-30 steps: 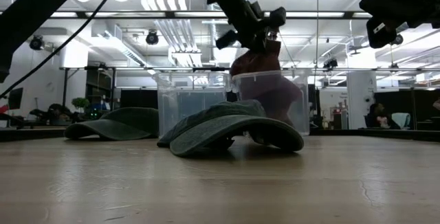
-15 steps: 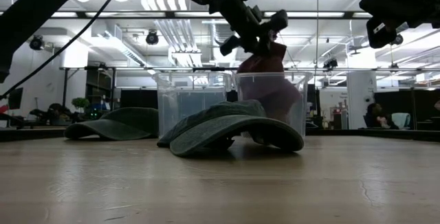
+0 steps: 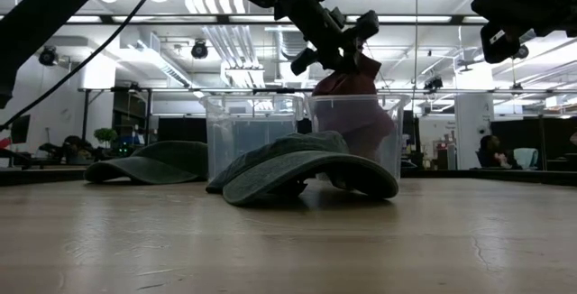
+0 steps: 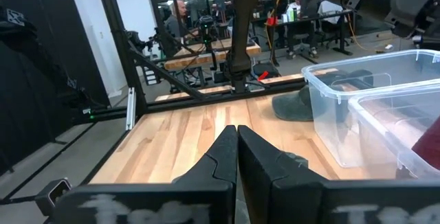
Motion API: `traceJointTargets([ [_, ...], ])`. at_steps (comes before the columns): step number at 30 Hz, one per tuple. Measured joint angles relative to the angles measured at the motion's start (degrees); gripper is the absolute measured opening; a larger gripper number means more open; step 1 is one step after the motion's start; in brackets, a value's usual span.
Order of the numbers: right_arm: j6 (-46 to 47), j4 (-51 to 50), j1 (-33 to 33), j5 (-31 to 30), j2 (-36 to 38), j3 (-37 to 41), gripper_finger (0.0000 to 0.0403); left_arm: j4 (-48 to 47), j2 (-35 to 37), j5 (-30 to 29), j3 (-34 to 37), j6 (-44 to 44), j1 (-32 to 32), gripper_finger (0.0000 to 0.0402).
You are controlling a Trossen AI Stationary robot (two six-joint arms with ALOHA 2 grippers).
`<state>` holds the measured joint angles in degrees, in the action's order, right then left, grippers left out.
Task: Pick & Place hat
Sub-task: Put the red cap into the right transparent bin
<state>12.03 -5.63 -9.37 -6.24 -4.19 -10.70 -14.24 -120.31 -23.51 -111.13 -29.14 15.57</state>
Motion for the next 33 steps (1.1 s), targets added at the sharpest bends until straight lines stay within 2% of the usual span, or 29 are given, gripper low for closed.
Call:
traceJointTargets([
  [9, 0.0, 0.0, 0.0, 0.0, 0.0, 0.0, 0.0008, 0.3, 0.0, -0.1, 0.0, 5.0, 0.0, 0.0049],
  [12, 0.0, 0.0, 0.0, 0.0, 0.0, 0.0, 0.0008, 0.4, 0.0, -0.1, 0.0, 5.4, 0.0, 0.0075],
  [19, 0.0, 0.0, 0.0, 0.0, 0.0, 0.0, 0.0008, 0.4, 0.0, 0.0, 0.0, 8.0, 0.0, 0.0166],
  [22, 0.0, 0.0, 0.0, 0.0, 0.0, 0.0, 0.0008, 0.3, 0.3, 0.0, 0.0, 9.7, 0.0, 0.0190],
  [33, -0.1, 0.0, 0.0, 0.0, 0.0, 0.0, 0.0008, 0.3, 0.9, 0.1, -4.8, 14.0, 0.1, 0.0200],
])
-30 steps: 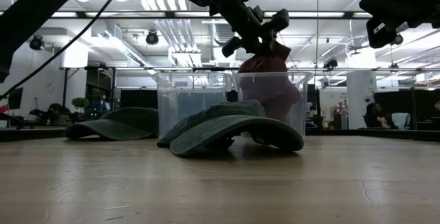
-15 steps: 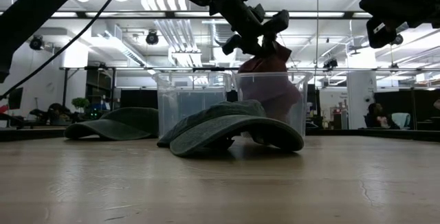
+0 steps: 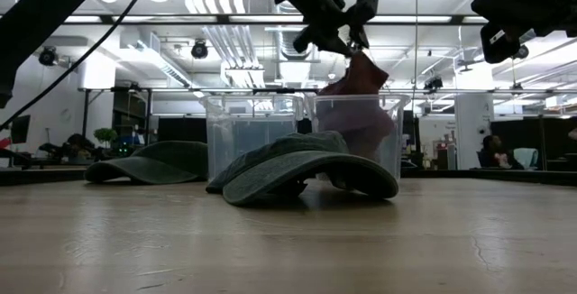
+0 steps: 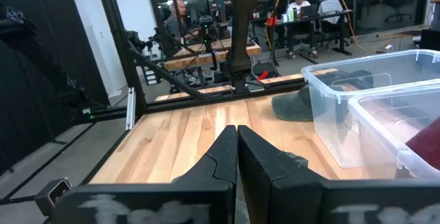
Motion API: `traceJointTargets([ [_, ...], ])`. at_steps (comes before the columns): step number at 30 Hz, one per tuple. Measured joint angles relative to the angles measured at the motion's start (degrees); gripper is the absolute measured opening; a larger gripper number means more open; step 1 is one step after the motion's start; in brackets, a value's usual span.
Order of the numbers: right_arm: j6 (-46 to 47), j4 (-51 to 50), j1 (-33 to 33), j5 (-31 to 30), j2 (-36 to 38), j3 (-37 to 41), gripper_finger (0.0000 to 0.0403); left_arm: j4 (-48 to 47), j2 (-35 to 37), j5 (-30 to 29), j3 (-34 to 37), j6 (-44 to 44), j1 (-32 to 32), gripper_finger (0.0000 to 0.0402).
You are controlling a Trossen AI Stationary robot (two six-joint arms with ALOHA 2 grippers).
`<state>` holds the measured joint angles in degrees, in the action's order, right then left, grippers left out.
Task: Pick & Place hat
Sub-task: Put the red cap into the right transparent bin
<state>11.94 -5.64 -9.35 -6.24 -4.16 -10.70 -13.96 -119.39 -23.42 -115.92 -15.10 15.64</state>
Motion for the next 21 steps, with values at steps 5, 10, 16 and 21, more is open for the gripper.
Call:
traceJointTargets([
  [5, -0.1, 0.0, 0.0, 0.0, 0.0, 0.0, 0.0008, 0.2, -0.8, 1.4, 2.5, -0.2, 0.1, 0.0200],
  [10, -0.1, 0.0, 0.0, -0.2, 0.0, 0.0, 0.0008, 0.9, -2.6, 2.7, 4.3, -0.2, 0.7, 0.0200],
  [16, 0.2, 0.3, 0.0, -0.2, 0.0, 0.0, 0.0008, 3.9, -6.0, 7.8, 5.6, -0.3, 1.2, 0.0200],
  [21, 1.2, 0.4, 0.0, -0.2, 0.0, 0.0, 0.0008, 5.0, -7.5, 8.6, 4.9, -0.1, 1.5, 0.0200],
])
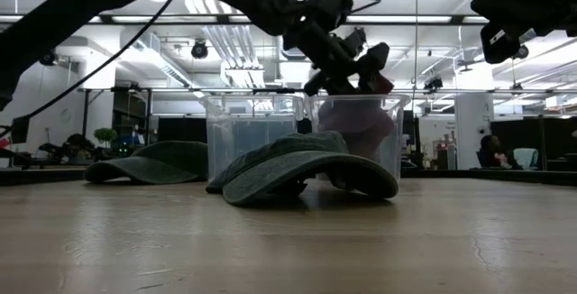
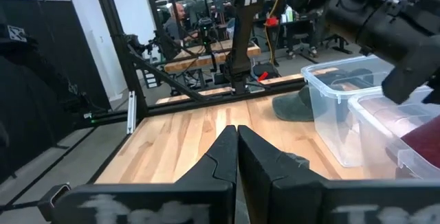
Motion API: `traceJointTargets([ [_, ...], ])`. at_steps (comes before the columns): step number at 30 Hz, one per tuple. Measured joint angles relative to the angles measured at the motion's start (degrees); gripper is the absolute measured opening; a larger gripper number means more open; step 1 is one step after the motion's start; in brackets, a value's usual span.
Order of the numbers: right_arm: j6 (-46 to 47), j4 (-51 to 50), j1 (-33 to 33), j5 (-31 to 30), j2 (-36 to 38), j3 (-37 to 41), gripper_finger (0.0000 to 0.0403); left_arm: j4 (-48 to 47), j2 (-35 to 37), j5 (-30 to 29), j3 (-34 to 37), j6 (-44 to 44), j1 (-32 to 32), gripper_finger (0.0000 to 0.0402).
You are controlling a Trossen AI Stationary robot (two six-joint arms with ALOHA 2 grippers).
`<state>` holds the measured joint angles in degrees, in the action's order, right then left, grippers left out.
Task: Pick & Place hat
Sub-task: Put the red cap into the right transparent bin
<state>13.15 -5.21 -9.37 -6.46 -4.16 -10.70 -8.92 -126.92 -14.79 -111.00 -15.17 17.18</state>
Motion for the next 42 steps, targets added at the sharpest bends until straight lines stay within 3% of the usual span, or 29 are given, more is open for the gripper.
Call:
traceJointTargets([
  [9, 1.2, 0.0, 0.0, -0.1, 0.0, 0.0, 0.0008, 2.6, -1.5, 5.4, 0.0, 0.5, 1.8, 0.0200],
  [17, 2.5, 0.0, 0.0, -0.1, 0.0, 0.0, 0.0008, 1.0, -1.5, 6.9, -0.9, -1.4, 2.7, 0.0200],
  [26, 3.4, 0.0, 0.0, -0.1, 0.0, 0.0, 0.0008, -1.7, 4.2, 7.3, -6.7, 1.6, 2.1, 0.0200],
  [33, 3.3, 1.4, 0.0, 0.1, 0.1, 0.0, 0.0008, -11.3, 10.3, 7.2, -7.0, 1.6, 2.0, 0.0200],
  [42, 5.3, 6.4, 0.0, -0.3, -0.1, -0.2, 0.0008, -35.5, 20.1, 7.2, -6.8, -4.1, 1.6, 0.0200],
])
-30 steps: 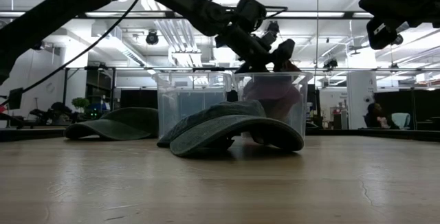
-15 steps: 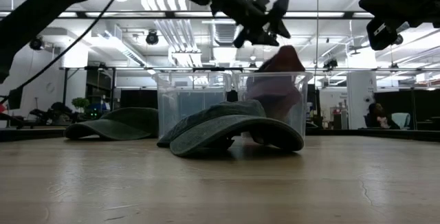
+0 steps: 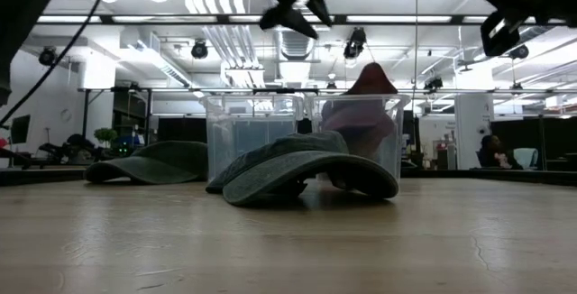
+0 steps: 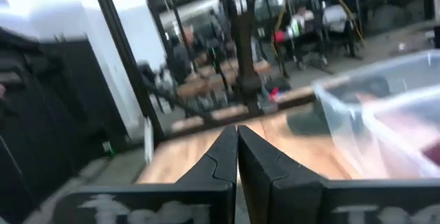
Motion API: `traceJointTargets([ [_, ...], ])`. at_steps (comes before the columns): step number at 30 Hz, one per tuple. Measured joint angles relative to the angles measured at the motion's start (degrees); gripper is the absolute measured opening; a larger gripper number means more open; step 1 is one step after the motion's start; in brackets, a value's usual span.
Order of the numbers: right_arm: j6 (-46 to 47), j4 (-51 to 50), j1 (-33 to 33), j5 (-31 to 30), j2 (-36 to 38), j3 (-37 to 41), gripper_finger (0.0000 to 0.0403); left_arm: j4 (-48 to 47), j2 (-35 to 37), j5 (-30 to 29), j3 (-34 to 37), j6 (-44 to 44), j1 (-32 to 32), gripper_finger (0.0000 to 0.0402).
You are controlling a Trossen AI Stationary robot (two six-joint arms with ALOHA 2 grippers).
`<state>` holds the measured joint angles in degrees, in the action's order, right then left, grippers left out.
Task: Pick & Place hat
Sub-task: Put the red cap into the right transparent bin
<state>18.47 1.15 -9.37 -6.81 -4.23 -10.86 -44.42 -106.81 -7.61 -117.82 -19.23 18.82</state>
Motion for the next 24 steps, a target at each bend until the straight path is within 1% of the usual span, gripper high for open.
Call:
traceJointTargets([
  [3, -2.1, 5.3, 0.0, -5.8, 0.0, -0.1, 0.0008, -7.3, 3.2, -1.5, 0.0, -0.3, -0.7, 0.0200],
  [6, -3.0, 9.3, 0.0, -13.2, -0.1, -0.3, 0.0008, -12.9, 5.8, -6.2, 1.3, -1.0, -1.6, 0.0200],
  [8, -3.1, 9.2, 0.0, -16.3, -0.5, -1.5, 0.0008, -13.8, 8.0, -9.8, 4.1, -1.9, -2.0, 0.0200],
  [10, -4.0, 8.0, 0.0, -17.0, -1.2, -3.1, 0.0008, -13.0, 10.8, -11.8, 7.9, -2.1, -2.1, 0.0200],
  [12, -5.3, 6.3, 0.0, -17.1, -2.6, -5.0, 0.0008, -9.6, 13.9, -11.8, 13.3, -1.8, -2.0, 0.0200],
  [14, -6.6, 4.8, 0.0, -17.3, -4.9, -7.4, 0.0008, -4.6, 17.2, -10.3, 20.2, -1.7, -2.0, 0.0200],
  [18, -10.4, 0.9, 0.0, -17.8, -11.5, -13.5, 0.0008, 9.1, 24.4, -2.4, 35.0, -1.9, -1.4, 0.0200],
  [21, -12.7, -3.9, 0.2, -21.1, -17.6, -19.0, 0.0008, 18.7, 30.4, 1.6, 45.2, -3.2, -0.6, 0.0200],
  [24, -13.6, -11.0, 1.6, -26.1, -23.8, -25.4, 0.0008, 23.3, 36.4, 1.8, 54.1, -6.4, 0.0, 0.0200],
])
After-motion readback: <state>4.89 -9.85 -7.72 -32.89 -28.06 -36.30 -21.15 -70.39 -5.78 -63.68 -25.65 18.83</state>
